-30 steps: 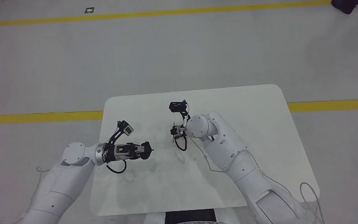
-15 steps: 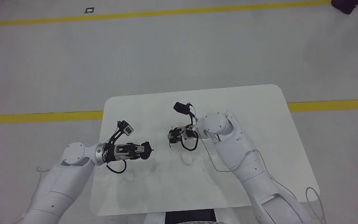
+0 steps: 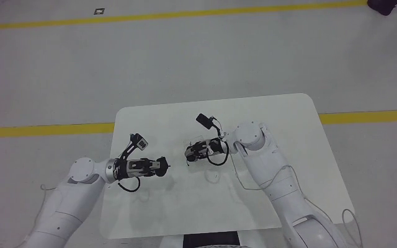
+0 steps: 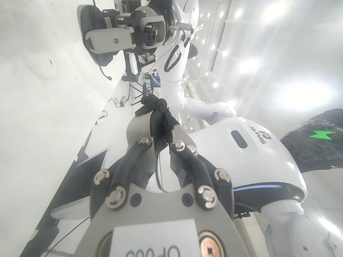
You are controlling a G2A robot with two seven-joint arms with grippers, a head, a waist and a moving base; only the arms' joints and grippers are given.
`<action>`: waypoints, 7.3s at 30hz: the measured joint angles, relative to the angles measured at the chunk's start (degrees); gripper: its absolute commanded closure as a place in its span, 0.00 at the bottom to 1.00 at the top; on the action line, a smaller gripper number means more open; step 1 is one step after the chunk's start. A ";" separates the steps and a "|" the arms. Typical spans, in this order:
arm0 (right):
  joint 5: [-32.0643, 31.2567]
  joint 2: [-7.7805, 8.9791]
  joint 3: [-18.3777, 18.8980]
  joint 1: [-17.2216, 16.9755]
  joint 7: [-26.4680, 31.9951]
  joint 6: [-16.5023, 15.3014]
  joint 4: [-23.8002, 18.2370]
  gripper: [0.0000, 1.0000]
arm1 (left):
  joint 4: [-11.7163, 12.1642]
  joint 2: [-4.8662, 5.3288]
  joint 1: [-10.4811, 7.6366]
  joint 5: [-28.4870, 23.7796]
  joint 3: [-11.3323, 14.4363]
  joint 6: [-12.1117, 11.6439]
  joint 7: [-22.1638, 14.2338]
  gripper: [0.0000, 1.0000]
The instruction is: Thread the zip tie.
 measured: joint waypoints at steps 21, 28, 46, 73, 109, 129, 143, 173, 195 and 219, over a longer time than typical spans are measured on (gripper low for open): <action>32.69 5.47 -2.08 1.70 4.23 13.18 4.59 1.00 | 0.00 0.00 0.00 0.00 0.00 0.00 0.00 1.00; 47.63 8.83 -8.60 4.26 4.23 13.10 10.04 1.00 | 0.00 0.00 0.00 0.00 0.00 0.00 0.00 1.00; 64.22 11.85 -18.74 6.39 3.56 13.10 13.21 1.00 | 0.00 0.00 0.00 0.00 0.00 0.00 0.00 1.00; 99.70 20.38 -45.37 15.51 4.23 13.10 9.51 1.00 | 0.00 0.00 0.00 0.00 0.00 0.00 0.00 1.00; 99.57 20.35 -45.23 15.45 4.23 13.10 9.51 1.00 | -0.04 0.00 0.00 0.02 0.01 0.02 0.04 1.00; 99.57 20.35 -45.23 15.45 4.23 13.10 9.51 1.00 | -0.62 -1.13 -6.76 3.52 3.54 0.89 3.71 1.00; 99.57 20.35 -45.23 15.45 4.23 13.10 9.51 1.00 | 3.15 -3.05 -12.80 3.71 9.43 -0.02 3.06 1.00; 99.57 20.35 -45.23 15.45 4.23 13.10 9.51 1.00 | -1.25 -3.83 -12.33 11.04 7.29 0.00 2.80 1.00; 99.57 20.35 -45.23 15.45 4.23 13.10 9.51 1.00 | -5.55 -4.77 -9.98 15.04 1.89 0.00 0.64 1.00; 100.53 20.75 -46.66 15.15 2.89 13.10 6.89 1.00 | -5.54 -4.76 -10.00 15.00 1.91 0.00 0.65 1.00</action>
